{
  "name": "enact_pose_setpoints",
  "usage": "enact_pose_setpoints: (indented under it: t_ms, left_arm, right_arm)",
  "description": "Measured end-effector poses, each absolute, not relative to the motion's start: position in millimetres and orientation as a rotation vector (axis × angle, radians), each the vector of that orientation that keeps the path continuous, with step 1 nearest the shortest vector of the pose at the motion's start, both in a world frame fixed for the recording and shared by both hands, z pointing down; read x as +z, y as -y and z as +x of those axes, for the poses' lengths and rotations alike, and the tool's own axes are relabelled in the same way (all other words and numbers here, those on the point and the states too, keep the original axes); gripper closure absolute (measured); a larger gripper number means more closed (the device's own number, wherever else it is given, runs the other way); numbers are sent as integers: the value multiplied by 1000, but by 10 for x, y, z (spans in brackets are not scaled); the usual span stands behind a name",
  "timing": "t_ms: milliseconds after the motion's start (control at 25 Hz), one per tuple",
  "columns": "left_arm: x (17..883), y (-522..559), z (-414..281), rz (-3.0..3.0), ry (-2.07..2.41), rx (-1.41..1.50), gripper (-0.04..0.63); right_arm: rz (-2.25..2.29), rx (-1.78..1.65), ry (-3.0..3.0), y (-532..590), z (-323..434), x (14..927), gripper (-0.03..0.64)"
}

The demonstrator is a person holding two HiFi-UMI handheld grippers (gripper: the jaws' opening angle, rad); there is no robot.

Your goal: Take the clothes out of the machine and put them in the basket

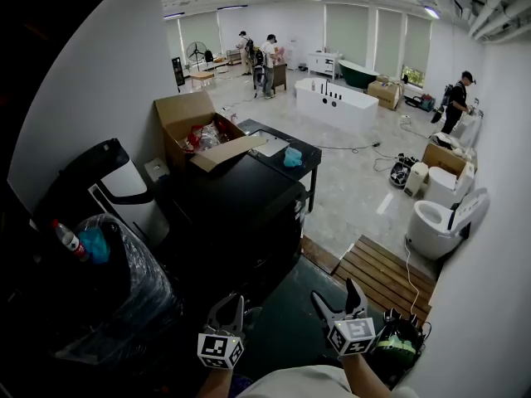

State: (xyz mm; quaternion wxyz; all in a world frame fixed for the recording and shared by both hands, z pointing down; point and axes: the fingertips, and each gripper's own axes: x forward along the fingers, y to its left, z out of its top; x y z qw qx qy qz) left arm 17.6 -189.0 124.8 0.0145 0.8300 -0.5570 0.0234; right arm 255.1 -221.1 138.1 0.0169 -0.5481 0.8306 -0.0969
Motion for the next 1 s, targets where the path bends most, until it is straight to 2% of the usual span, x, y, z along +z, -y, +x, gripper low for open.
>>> enact_pose_setpoints:
  t_ms: [1000]
  left_arm:
    - [1349,2023,299,2564,1736,96,575]
  right_arm:
    - [-1703,-352,-2577,2336,2717,1501,178]
